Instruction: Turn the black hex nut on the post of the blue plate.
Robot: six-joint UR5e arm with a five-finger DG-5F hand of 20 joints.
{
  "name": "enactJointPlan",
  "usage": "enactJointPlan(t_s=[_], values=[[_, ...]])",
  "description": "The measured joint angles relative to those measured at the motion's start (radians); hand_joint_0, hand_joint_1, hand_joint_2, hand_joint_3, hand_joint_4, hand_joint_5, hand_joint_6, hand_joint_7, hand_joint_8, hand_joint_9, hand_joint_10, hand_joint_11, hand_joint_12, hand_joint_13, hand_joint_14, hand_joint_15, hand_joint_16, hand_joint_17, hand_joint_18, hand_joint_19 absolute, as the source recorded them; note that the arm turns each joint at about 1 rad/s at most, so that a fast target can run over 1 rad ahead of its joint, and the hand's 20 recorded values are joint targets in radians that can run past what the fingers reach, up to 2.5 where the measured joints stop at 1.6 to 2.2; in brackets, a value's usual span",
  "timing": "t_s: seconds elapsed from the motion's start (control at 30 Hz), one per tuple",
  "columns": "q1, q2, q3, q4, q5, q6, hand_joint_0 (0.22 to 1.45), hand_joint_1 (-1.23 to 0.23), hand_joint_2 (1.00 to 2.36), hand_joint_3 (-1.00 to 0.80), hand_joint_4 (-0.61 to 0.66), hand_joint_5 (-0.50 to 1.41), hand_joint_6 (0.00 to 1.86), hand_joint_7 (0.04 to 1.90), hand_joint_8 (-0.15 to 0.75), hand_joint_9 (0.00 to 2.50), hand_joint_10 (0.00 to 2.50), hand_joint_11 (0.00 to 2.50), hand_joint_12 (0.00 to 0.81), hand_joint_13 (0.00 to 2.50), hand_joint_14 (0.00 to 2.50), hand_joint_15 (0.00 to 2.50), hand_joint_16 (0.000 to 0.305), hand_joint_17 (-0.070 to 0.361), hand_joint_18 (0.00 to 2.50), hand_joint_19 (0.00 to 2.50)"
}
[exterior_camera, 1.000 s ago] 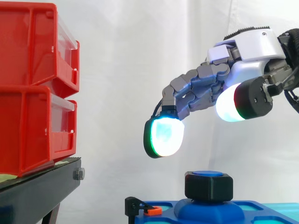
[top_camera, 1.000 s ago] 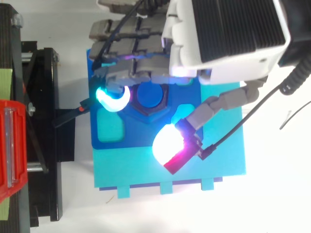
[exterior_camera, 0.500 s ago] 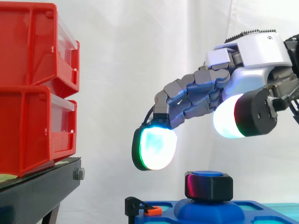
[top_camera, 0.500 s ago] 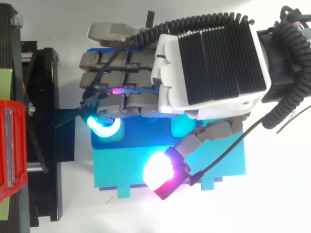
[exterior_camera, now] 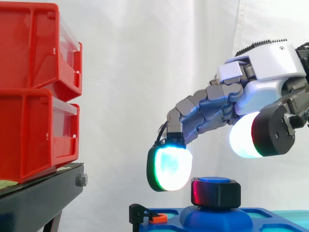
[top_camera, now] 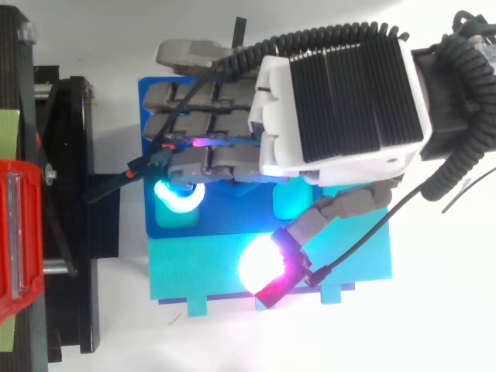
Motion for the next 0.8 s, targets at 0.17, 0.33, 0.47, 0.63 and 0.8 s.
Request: enactJointPlan(t_s=[0.17, 0.33, 0.47, 0.63, 0.8], values=[[-0.011, 0.000, 0.000, -0.024, -0.019, 0.000, 0.48, -0.48, 1.00, -0.50, 0.30, -0.16, 0.50, 0.94, 0.284, 0.39, 0.00, 0.01, 0.381, 0.07, 0.00, 0.00, 0.055, 0.123, 0.00, 0.03], [-0.023, 0.000, 0.000, -0.033, -0.034, 0.000, 0.48, -0.48, 1.00, -0.50, 0.30, -0.16, 0.50, 0.94, 0.285, 0.39, 0.00, 0.02, 0.381, 0.07, 0.00, 0.00, 0.055, 0.123, 0.00, 0.03], [-0.031, 0.000, 0.000, -0.032, -0.044, 0.000, 0.48, -0.48, 1.00, -0.50, 0.30, -0.16, 0.50, 0.93, 0.284, 0.39, 0.00, 0.02, 0.380, 0.07, 0.00, 0.00, 0.055, 0.123, 0.00, 0.03], [-0.043, 0.000, 0.000, -0.031, -0.057, -0.004, 0.48, -0.48, 1.00, -0.50, 0.30, -0.16, 0.50, 0.94, 0.285, 0.40, 0.00, 0.01, 0.380, 0.07, 0.00, 0.00, 0.055, 0.123, 0.00, 0.03], [-0.054, 0.000, 0.000, -0.029, -0.070, -0.009, 0.48, -0.48, 1.00, -0.50, 0.30, -0.16, 0.50, 0.93, 0.285, 0.40, 0.00, 0.02, 0.380, 0.07, 0.00, 0.00, 0.054, 0.122, 0.00, 0.04]])
